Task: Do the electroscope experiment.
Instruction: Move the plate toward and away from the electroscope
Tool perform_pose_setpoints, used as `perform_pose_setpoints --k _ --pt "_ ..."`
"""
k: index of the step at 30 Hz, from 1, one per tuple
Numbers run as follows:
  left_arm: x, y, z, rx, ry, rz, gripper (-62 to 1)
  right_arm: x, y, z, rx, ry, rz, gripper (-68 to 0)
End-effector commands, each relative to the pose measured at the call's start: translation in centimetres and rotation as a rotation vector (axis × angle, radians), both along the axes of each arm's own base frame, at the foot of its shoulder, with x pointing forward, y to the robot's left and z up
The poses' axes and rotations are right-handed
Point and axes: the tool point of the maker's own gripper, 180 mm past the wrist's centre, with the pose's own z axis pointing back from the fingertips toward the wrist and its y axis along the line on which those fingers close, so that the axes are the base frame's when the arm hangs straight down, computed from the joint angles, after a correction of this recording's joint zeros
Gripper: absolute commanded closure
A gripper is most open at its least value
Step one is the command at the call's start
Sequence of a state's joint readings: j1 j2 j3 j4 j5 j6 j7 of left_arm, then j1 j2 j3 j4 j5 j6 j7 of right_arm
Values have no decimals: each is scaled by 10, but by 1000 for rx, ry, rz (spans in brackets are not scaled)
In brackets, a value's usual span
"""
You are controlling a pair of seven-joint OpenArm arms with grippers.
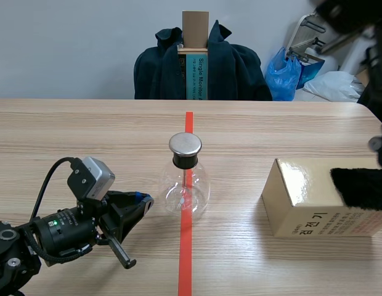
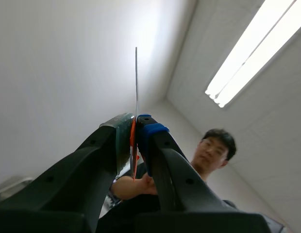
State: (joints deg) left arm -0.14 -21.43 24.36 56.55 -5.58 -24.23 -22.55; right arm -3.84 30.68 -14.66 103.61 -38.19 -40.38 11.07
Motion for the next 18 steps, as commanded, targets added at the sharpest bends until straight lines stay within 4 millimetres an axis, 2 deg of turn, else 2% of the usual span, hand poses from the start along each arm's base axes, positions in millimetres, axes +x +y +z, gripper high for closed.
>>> perform_pose_setpoints --k 1,4,8,14,18 --pt "3 -3 9 -23 -21 -6 -41 -6 -6 19 -25 -62 -9 -7" --pt "3 -3 9 -23 -22 -6 -41 -18 -15 49 -41 -144 -22 -7" --pt "3 -3 9 -23 -22 -6 -41 -30 -28 76 -49 -223 -52 -7" --pt "3 -3 9 -23 -22 -6 -41 -45 -47 101 -51 -319 -116 -7" --pt "3 -3 9 -23 -22 -6 -41 -50 -59 110 -31 -348 -149 -7"
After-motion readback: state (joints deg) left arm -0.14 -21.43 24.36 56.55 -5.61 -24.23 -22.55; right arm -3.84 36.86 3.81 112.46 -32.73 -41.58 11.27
